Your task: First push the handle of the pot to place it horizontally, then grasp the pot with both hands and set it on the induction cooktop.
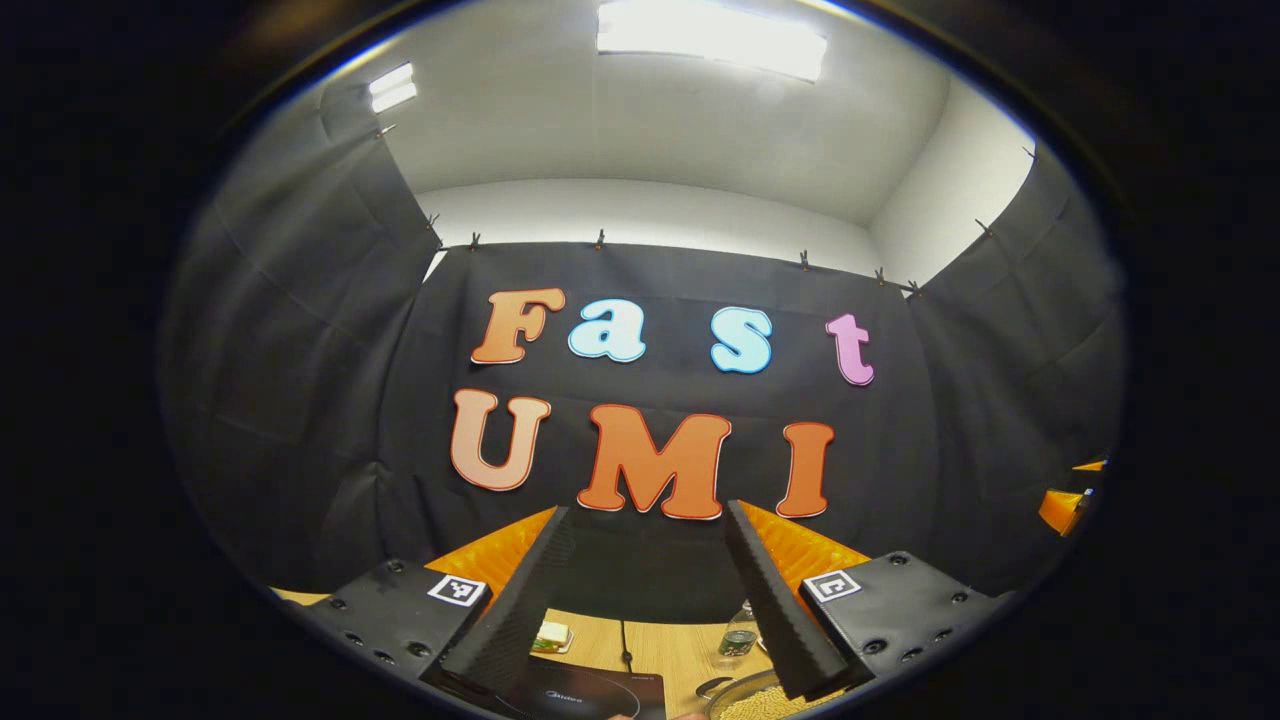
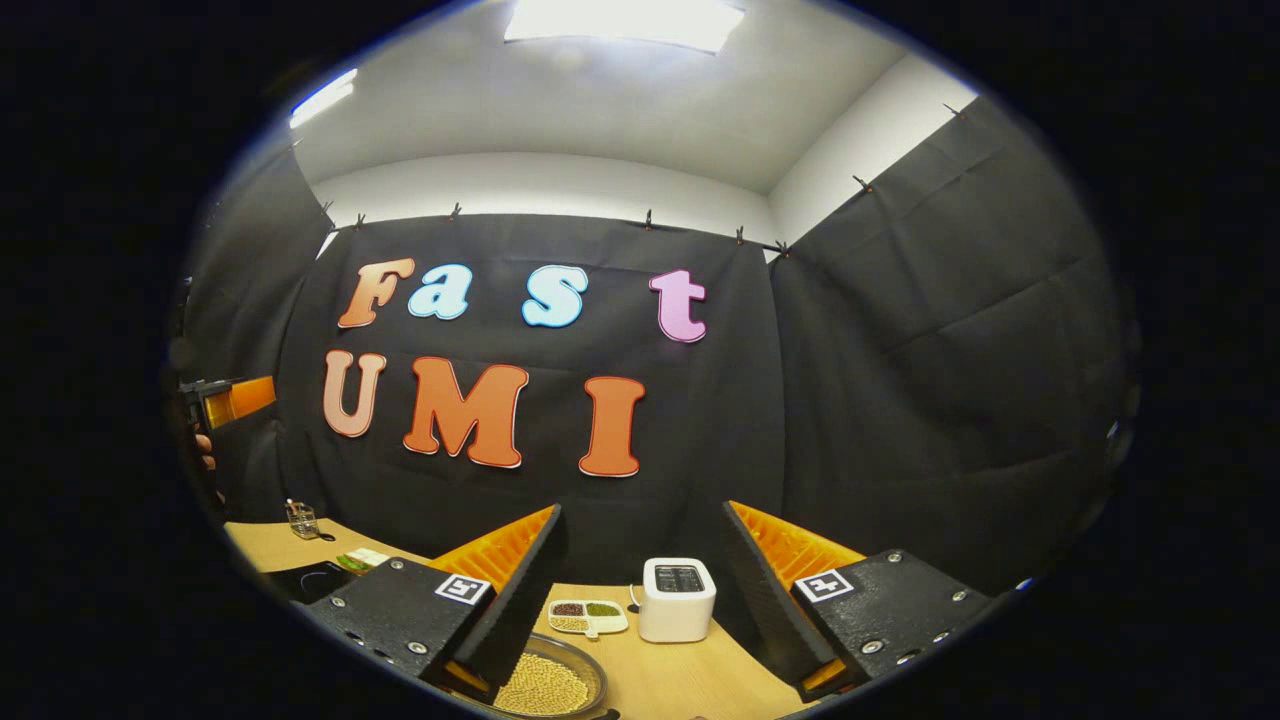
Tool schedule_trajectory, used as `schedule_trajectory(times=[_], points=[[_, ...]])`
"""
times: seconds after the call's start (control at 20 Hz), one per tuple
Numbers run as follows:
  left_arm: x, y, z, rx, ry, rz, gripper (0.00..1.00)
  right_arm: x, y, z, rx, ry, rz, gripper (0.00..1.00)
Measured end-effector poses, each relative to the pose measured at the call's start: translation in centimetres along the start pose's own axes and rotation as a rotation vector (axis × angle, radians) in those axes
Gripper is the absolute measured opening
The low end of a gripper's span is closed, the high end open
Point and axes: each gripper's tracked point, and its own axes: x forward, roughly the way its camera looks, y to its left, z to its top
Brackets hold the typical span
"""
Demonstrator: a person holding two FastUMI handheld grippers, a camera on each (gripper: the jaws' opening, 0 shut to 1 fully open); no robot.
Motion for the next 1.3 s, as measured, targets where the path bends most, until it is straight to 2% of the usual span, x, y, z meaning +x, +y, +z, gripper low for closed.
schedule_trajectory(times=[0.3, 0.55, 0.65, 0.75, 0.85, 0.9, 0.95, 1.1, 1.3], points=[[0.4, 0.0, -1.3, -0.002, 0.030, 0.008, 1.00, 0.0, 0.3, -3.9, 0.012, 0.122, 0.009, 0.95], [1.2, -0.2, -3.1, -0.010, 0.064, -0.009, 1.00, -0.7, 0.8, -8.8, 0.032, 0.326, 0.001, 0.94], [1.4, 0.3, -4.2, -0.019, 0.087, -0.016, 1.00, -1.6, 2.3, -11.4, 0.065, 0.424, 0.042, 0.93], [1.7, 1.1, -5.1, -0.012, 0.107, -0.008, 1.00, -2.8, 3.5, -14.1, 0.108, 0.528, 0.077, 0.86], [1.9, 2.0, -5.6, -0.007, 0.114, 0.004, 0.99, -4.0, 4.0, -16.3, 0.112, 0.604, 0.080, 0.76], [1.9, 2.4, -5.9, -0.006, 0.116, 0.005, 1.00, -4.4, 4.0, -17.1, 0.101, 0.637, 0.075, 0.65], [2.0, 2.6, -6.2, -0.006, 0.120, 0.005, 0.99, -4.8, 4.1, -18.1, 0.086, 0.670, 0.070, 0.66], [2.2, 3.2, -7.0, -0.012, 0.130, 0.004, 1.00, -6.4, 4.6, -20.1, 0.069, 0.767, 0.073, 0.45], [2.6, 3.7, -8.4, -0.027, 0.152, -0.001, 1.00, -8.6, 6.0, -22.5, 0.110, 0.895, 0.094, 0.21]])
